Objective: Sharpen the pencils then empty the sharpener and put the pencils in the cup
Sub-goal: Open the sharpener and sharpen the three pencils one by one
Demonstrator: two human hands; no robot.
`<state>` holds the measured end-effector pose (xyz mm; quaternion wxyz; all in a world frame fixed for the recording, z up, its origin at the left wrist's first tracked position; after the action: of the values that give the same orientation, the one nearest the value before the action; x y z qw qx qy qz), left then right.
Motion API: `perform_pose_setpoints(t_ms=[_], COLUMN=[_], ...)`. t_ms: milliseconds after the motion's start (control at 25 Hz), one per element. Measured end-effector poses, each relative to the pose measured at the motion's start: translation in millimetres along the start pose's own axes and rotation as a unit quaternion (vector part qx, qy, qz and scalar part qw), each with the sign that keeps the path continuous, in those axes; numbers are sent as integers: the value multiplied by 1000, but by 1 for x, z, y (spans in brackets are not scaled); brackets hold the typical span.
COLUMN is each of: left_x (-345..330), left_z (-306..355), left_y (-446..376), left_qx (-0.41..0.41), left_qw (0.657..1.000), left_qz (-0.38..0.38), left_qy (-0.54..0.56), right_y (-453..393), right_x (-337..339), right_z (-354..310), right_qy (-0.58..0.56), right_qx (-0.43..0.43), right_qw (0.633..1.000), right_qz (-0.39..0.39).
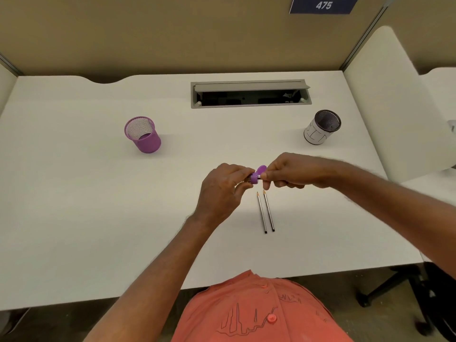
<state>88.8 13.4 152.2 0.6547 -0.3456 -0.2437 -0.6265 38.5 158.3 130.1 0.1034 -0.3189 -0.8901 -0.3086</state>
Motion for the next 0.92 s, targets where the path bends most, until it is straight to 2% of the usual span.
perform_pose_setpoints(t_ms=[80, 160, 200, 240, 280, 320, 360, 400, 440, 480, 520, 560, 600, 640, 680, 760, 800, 840, 880, 920], left_x=[2, 3, 4, 3, 2, -1, -3, -4, -3, -1, 1, 2, 2, 2, 2, 2, 1, 1, 1, 0], left_z=[-3, -4, -5, -6, -6, -6, -5, -4, -4, -3, -2, 0, 1, 3, 2, 0, -1, -1, -2, -3], left_y=[-2, -4, -4, -5, -5, -4, -4, -4, -4, -4, -3, -1, 0, 1, 2, 1, 1, 1, 0, 0], left_qx=[4, 8, 12, 18, 25, 29, 33, 37, 39, 38, 32, 23, 15, 10, 11, 17, 19, 22, 26, 32], left_qw=[1000, 1000, 1000, 999, 998, 997, 996, 996, 997, 997, 998, 999, 999, 999, 999, 999, 999, 998, 998, 997], left_qz=[-3, -13, -18, -24, -31, -38, -42, -41, -34, -25, -16, -10, -9, -11, -15, -23, -28, -31, -35, -39], left_qy=[3, 10, 18, 28, 42, 55, 65, 68, 65, 58, 49, 41, 36, 34, 34, 38, 40, 43, 48, 57], right_y=[2, 10, 18, 28, 39, 48, 51, 48, 40, 28, 17, 9, 7, 7, 7, 11, 15, 20, 28, 38], right_x=[5, 8, 4, -3, -12, -21, -24, -22, -16, -4, 4, 5, 1, -2, -2, 2, 6, 7, 4, -1], right_z=[-5, -25, -38, -50, -61, -67, -69, -68, -63, -53, -36, -16, -2, 1, -1, -5, -12, -24, -40, -54], right_qy=[85, 244, 343, 462, 568, 629, 650, 641, 602, 525, 396, 221, 71, -3, -8, 84, 168, 267, 367, 474], right_qx=[31, 124, 189, 242, 283, 308, 310, 297, 272, 217, 143, 67, 5, -26, -26, -4, 28, 85, 155, 216], right_qw=[995, 958, 912, 838, 749, 681, 657, 674, 723, 804, 898, 970, 997, 1000, 1000, 996, 984, 956, 910, 839], right_qz=[29, 88, 121, 158, 193, 214, 221, 216, 204, 177, 128, 76, 33, 8, -1, 25, 54, 83, 117, 156])
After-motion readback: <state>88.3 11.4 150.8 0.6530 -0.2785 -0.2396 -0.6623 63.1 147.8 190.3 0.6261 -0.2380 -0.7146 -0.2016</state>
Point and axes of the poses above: each hand's wrist, its own y-axis away from the middle knuckle, its own x-axis out of the back of the hand, z = x × y, the point moved 10 cm from there along -y, towards the middle knuckle, and after that the axes turned 12 degrees about x, right-handed, at the moved point
